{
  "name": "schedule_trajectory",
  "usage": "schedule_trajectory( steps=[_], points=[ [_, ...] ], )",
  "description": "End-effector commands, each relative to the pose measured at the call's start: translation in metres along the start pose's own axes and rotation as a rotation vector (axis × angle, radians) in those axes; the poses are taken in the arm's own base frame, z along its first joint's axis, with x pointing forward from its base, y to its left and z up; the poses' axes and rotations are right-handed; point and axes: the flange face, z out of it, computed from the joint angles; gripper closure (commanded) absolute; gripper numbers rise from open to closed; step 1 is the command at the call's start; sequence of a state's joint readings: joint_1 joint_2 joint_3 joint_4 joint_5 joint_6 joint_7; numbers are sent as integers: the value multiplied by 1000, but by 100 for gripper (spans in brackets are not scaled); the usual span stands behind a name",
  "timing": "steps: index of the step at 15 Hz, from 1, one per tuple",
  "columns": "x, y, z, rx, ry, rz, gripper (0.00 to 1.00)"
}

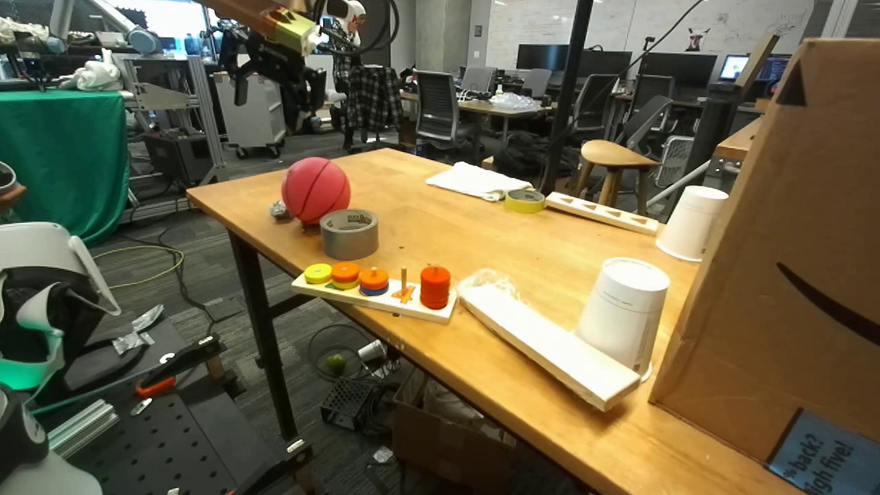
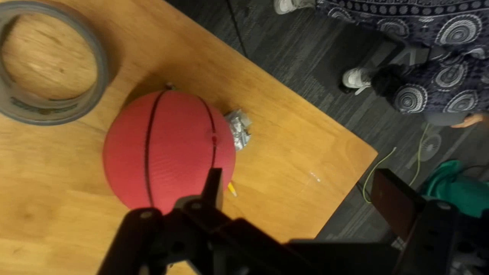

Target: Push the orange basketball to the right

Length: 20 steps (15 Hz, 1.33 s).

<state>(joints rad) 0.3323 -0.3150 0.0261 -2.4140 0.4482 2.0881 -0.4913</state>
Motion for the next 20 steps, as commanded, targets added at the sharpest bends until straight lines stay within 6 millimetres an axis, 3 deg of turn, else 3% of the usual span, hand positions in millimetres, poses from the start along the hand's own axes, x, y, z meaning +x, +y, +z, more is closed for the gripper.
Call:
schedule_trajectory(
  steps=[1, 6, 9, 18, 20],
  points=[
    [8, -19, 24, 85, -37, -56, 0],
    [6, -59, 61, 97, -45, -154, 0],
    [6, -72, 76, 41, -27, -241, 0],
    [11, -42, 124, -5, -101, -269, 0],
    [13, -35, 126, -17, -112, -268, 0]
  ],
)
